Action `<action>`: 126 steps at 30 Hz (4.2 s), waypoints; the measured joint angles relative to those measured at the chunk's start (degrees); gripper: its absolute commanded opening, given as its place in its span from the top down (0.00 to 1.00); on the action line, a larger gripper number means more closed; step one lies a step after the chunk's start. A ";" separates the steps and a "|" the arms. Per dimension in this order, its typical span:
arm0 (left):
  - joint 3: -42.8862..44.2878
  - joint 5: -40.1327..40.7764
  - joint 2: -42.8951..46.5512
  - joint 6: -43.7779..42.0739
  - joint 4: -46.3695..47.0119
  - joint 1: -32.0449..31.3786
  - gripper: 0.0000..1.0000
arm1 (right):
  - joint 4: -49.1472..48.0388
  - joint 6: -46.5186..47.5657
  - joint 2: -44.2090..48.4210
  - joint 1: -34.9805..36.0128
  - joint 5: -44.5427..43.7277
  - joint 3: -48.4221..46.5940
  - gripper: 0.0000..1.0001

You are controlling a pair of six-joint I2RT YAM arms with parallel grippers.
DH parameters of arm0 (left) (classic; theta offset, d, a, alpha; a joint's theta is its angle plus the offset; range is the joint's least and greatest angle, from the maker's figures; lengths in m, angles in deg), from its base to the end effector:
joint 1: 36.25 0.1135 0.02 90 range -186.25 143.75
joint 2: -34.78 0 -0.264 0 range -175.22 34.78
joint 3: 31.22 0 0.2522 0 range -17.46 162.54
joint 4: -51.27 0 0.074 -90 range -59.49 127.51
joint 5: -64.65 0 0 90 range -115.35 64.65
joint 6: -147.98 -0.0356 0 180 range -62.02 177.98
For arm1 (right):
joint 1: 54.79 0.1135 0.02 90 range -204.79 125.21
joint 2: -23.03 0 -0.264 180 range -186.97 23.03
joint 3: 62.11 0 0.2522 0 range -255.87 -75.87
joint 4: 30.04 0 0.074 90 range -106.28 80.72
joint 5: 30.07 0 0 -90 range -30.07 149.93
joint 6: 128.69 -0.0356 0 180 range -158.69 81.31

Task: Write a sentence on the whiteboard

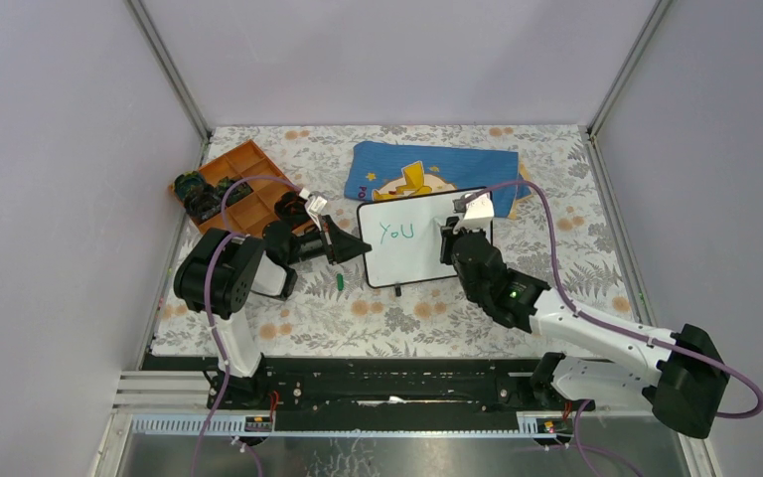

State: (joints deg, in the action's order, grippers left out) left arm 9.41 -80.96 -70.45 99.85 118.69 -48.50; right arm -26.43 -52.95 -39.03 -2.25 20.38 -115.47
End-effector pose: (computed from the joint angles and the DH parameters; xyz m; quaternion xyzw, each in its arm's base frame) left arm 0.2787 -0.0906 0.1450 0.1707 0.6760 -0.5779 0.4242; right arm 0.1668 0.1805 0.2870 -0.0398 0.7620 0.1049 0.6378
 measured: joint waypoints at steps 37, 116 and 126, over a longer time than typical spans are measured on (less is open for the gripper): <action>0.00 -0.02 0.00 -0.07 -0.26 -0.04 1.00 | -0.04 -0.55 -3.26 -0.68 4.83 -2.21 1.00; 0.02 -0.07 0.44 -1.38 -1.60 -0.48 1.00 | 1.14 -1.62 0.28 -1.92 5.79 1.84 1.00; 0.02 -0.07 0.44 -1.42 -1.60 -0.48 1.00 | 2.84 -1.84 0.63 -1.92 5.33 1.90 1.00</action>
State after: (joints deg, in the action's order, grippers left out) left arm 9.44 -81.03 -70.01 98.43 117.10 -48.98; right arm -23.59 -54.78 -38.40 -4.18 25.71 -113.56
